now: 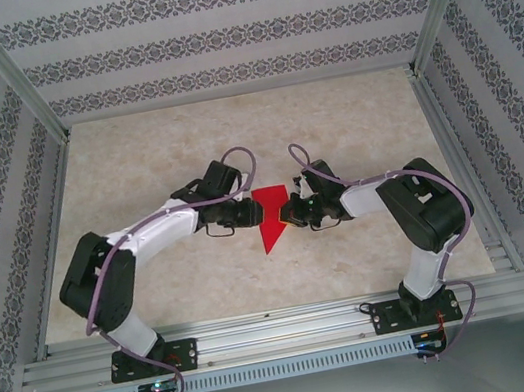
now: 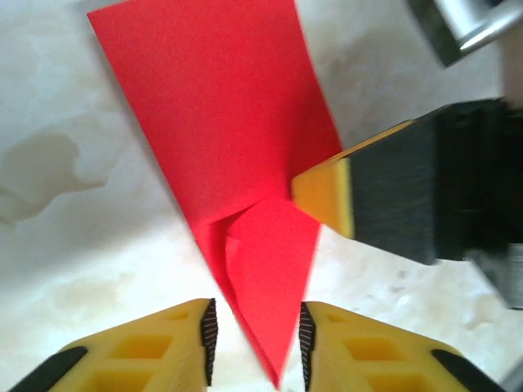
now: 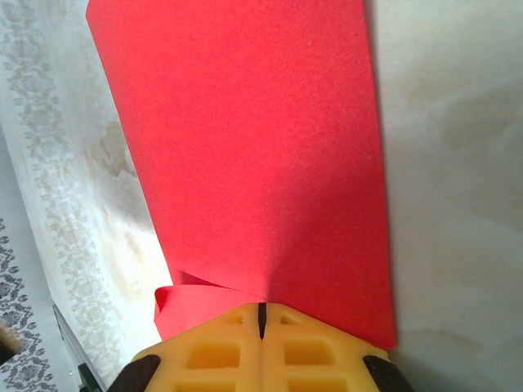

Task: Fold a paper plane with a square sheet of paper (pick it up from the middle)
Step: Third fold the triangle at the center of the table.

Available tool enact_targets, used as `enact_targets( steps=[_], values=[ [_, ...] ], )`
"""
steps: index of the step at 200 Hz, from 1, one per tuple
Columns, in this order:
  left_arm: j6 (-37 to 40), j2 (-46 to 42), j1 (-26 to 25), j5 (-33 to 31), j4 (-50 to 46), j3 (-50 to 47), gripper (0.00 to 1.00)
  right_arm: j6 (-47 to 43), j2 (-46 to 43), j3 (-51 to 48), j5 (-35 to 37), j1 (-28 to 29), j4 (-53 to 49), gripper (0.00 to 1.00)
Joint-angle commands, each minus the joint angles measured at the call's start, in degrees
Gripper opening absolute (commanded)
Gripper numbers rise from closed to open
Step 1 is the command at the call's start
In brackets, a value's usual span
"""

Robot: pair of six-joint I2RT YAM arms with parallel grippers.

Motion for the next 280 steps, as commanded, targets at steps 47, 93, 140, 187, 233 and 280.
enact_targets(
  steps=[47, 93, 140, 187, 233, 280],
  values=[
    [-10.4, 3.8, -5.3, 13.6, 9.0, -4.4, 0.11, 0.1, 1.2, -0.5, 3.1, 0.3, -1.9, 0.05],
    [-11.3, 9.5, -5.4, 13.5, 10.6, -3.4, 0.09, -0.8, 1.2, -0.6, 3.3, 0.3, -3.0, 0.05],
    [-9.2, 10.3, -5.0, 8.8, 8.0, -5.3, 0.08, -1.4, 1.4, -0.7, 3.4, 0.2, -3.4, 0.05],
    [-10.1, 9.1, -4.7, 11.0, 9.0, -8.2, 0.07, -2.7, 1.3, -0.6, 4.1, 0.0, -5.3, 0.05],
    [-14.9, 7.9, -2.4, 14.6, 13.5, -12.8, 0.07, -3.4, 1.0, -0.6, 4.4, 0.0, -6.2, 0.05],
    [-19.7, 7.8, -1.1, 16.6, 10.9, -13.7, 0.06, -3.8, 1.2, -0.6, 4.9, -0.1, -6.9, 0.05]
  ],
)
